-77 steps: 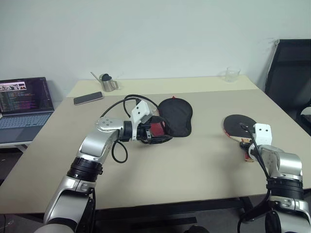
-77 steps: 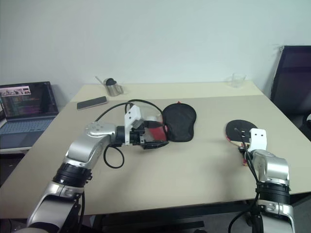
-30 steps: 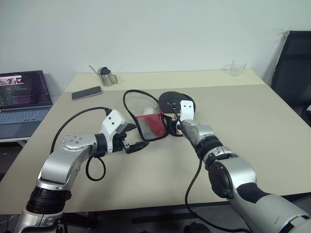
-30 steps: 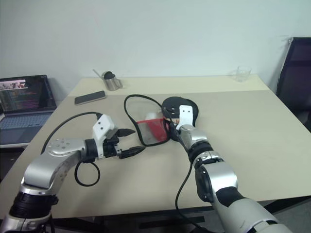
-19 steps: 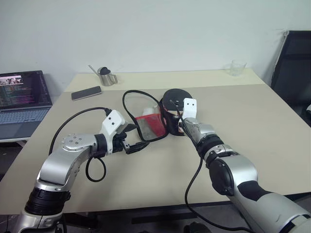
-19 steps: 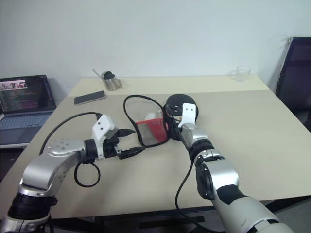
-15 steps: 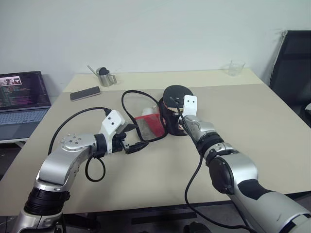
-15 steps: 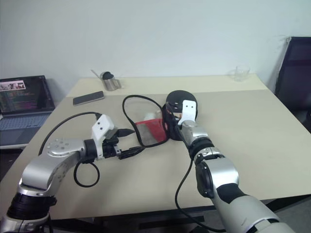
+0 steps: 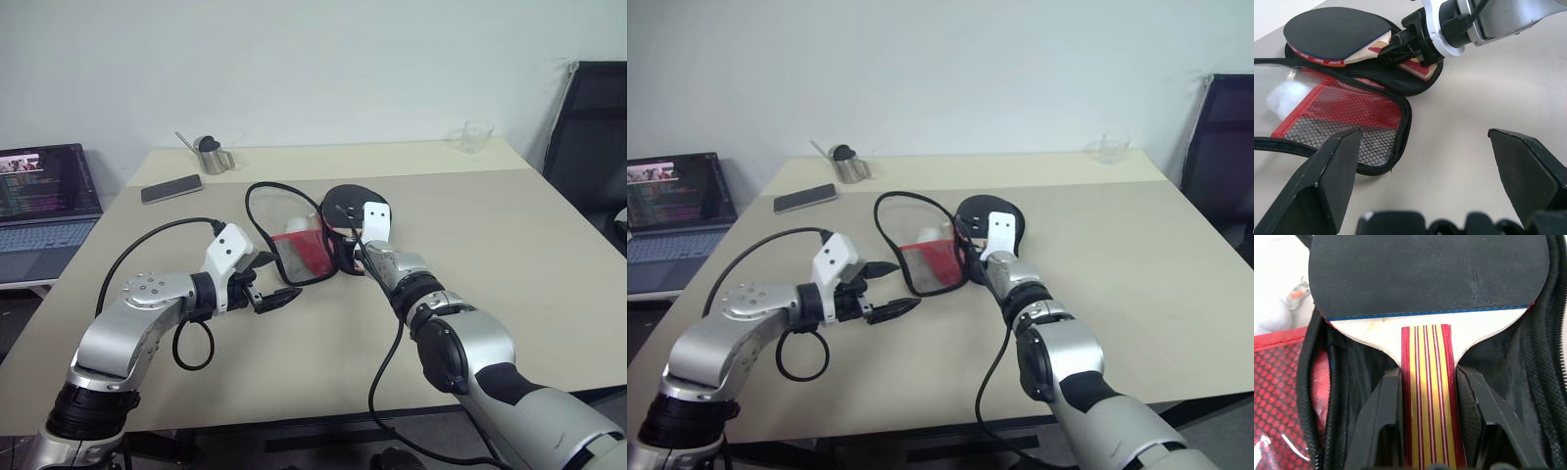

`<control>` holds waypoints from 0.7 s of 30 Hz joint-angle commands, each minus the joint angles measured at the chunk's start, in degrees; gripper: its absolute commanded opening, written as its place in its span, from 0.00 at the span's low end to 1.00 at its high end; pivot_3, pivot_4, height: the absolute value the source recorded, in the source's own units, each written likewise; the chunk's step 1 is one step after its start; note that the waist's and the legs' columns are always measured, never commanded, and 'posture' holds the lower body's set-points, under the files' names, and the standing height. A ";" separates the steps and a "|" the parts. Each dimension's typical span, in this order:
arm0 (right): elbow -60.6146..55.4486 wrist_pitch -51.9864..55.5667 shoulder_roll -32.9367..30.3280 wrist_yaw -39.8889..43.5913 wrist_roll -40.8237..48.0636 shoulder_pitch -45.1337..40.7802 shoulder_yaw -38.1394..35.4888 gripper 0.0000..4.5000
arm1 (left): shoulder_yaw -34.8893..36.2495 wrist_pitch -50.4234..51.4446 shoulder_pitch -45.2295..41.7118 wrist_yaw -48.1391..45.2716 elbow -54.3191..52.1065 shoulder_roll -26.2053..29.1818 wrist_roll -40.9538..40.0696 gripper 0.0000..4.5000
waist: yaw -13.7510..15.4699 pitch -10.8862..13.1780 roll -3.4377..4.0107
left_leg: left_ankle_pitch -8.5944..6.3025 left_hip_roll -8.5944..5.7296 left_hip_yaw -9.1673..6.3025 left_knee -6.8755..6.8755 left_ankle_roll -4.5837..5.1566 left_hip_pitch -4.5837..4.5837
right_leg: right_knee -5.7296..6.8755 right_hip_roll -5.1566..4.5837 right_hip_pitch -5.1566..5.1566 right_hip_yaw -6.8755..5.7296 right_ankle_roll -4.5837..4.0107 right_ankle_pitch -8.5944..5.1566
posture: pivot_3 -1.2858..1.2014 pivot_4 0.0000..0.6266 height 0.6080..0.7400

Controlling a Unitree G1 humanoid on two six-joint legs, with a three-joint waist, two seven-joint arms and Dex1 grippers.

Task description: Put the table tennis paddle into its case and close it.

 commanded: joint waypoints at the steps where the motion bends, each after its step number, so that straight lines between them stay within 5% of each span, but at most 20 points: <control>1: -0.81 -1.43 -0.43 -1.42 0.30 -0.84 -0.57 0.24 | 1.46 -0.13 0.02 0.45 -2.46 1.02 -0.58 1.00 | 0.00 0.00 0.00 | 0.00 0.00 0.00 0.00 0.00 0.00 | 0.00 0.00 0.00 0.00 0.00 0.00 | 0.52 0.24 1.00; 14: -0.70 -0.99 -0.23 -1.55 0.74 -0.62 -0.79 0.24 | 1.29 -0.26 0.03 0.71 -2.65 1.04 -0.38 1.00 | 0.00 0.00 0.00 | 0.00 0.00 0.00 0.00 0.00 0.00 | 0.01 0.00 0.00 0.00 0.00 0.00 | 0.52 0.24 1.00; 21: -0.63 -0.99 -0.30 -1.72 0.86 -0.64 -0.99 0.77 | 1.01 -0.45 -0.15 0.95 -2.39 1.06 -0.34 1.00 | 0.00 0.00 0.00 | 0.00 0.00 0.02 0.01 0.00 0.03 | 0.04 0.00 0.00 0.02 0.00 0.00 | 0.52 0.24 1.00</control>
